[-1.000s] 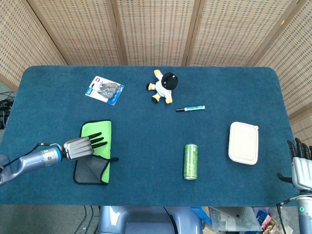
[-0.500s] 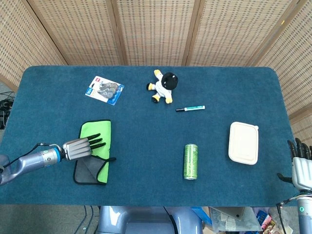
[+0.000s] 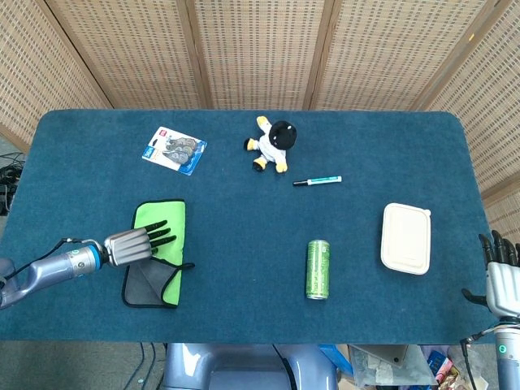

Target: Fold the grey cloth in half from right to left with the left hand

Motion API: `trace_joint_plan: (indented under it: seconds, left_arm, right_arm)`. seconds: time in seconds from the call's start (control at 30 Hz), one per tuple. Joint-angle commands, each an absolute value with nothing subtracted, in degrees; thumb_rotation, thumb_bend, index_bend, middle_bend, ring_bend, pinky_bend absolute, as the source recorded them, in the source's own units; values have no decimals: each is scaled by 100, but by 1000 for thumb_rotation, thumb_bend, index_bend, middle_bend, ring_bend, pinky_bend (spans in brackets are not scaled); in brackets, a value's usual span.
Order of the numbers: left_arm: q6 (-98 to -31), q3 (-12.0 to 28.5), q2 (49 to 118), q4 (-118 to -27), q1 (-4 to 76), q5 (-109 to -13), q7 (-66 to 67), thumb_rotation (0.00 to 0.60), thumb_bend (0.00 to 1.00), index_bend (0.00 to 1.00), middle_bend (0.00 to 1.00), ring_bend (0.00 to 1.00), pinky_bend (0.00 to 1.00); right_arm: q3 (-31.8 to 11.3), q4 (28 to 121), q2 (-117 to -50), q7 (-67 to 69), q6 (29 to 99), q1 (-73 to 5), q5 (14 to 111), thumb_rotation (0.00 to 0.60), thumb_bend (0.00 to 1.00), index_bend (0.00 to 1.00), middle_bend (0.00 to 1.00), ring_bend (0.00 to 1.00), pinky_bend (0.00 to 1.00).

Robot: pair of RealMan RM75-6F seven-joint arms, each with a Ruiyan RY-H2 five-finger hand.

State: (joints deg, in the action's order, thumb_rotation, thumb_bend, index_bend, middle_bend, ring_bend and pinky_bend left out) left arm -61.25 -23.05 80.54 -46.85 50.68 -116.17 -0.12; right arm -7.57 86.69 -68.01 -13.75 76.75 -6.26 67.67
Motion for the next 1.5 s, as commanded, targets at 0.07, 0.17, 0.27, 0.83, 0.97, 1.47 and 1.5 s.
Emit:
trace_joint_plan:
  seconds: [0.07, 0.17, 0.27, 0.83, 0.97, 1.47, 1.5]
  left_arm:
    - [-6335, -2417, 7799, -4841, 5088, -11701, -288, 600, 392, 0, 0, 0, 0]
    - [-6546, -2488, 7549, -4938, 5084, -11762, -419, 600, 374, 0, 0, 0, 0]
    - [-6796, -2478, 7285, -5085, 5041, -11732, -535, 600, 373, 0, 0, 0, 0]
    - [-4819, -1325, 7284, -8275, 5340, -9882, 375, 600, 387, 175, 0, 0, 0]
    - [-4478, -1238, 7427, -8331, 5381, -9698, 692, 600, 387, 194, 0, 0, 0]
    - [-3777, -687, 7851, -8276, 5524, -9012, 1599, 600, 388, 276, 0, 0, 0]
    - [-3746, -675, 7829, -8300, 5532, -8980, 1639, 600, 387, 285, 0, 0, 0]
  right_arm:
    - [-757, 8678, -6796, -1373, 7680, -624, 6766, 600, 0, 0, 0, 0, 0]
    - [-754, 8677, -6798, -1375, 7676, -625, 6768, 600, 0, 0, 0, 0, 0]
    - [-741, 8681, -6805, -1385, 7663, -633, 6783, 600, 0, 0, 0, 0, 0]
    - [-744, 8730, -6750, -1300, 7666, -624, 6803, 600, 0, 0, 0, 0, 0]
    - [-753, 8699, -6745, -1267, 7642, -618, 6761, 600, 0, 0, 0, 0, 0]
    - [-780, 8628, -6741, -1201, 7588, -619, 6676, 600, 0, 0, 0, 0, 0]
    - [-781, 8625, -6737, -1191, 7587, -617, 6675, 600, 0, 0, 0, 0, 0]
